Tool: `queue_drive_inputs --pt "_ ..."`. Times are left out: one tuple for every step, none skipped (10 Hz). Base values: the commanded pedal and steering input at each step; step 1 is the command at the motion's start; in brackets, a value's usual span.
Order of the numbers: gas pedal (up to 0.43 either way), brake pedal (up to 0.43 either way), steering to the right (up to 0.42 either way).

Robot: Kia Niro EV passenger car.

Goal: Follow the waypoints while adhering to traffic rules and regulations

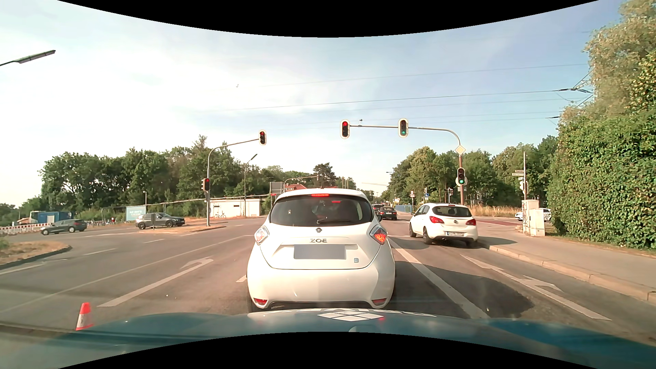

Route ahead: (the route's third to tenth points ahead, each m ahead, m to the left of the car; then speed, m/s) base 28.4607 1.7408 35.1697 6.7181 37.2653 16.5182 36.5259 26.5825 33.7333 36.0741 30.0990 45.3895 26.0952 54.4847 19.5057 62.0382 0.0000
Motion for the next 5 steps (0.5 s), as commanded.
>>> queue_drive_inputs --pt "0.0 0.244 0.005" --pt "0.0 0.244 0.006" --pt "0.0 0.244 0.005" --pt "0.0 0.244 0.005" --pt "0.0 0.244 0.005"
